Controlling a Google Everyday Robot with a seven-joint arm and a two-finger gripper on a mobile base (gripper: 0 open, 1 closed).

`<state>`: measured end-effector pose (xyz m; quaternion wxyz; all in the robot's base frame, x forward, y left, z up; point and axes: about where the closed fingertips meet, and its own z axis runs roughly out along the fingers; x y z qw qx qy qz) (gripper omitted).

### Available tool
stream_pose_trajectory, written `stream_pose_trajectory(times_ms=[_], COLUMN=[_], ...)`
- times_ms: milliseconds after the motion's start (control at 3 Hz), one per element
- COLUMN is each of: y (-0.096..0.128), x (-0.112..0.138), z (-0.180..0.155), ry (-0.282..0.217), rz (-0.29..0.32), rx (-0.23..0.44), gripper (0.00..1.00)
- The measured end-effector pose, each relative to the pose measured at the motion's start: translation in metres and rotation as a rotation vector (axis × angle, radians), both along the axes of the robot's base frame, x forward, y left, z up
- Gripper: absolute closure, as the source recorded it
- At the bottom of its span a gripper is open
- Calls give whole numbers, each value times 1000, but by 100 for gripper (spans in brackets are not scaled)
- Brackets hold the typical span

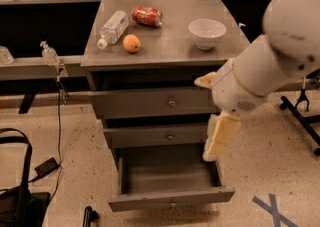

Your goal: Close bottom drawer

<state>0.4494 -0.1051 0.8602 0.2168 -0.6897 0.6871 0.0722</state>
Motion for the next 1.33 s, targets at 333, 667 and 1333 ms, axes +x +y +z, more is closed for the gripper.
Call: stream_pose_trajectory(times_ms=[333, 667, 1333], y=[0, 1, -28], x=[-5, -5, 21], z=[-18, -20, -157], ry=[18, 23, 147], rz=[3, 9, -47], rx=[-17, -26, 13], gripper=[0, 0, 0])
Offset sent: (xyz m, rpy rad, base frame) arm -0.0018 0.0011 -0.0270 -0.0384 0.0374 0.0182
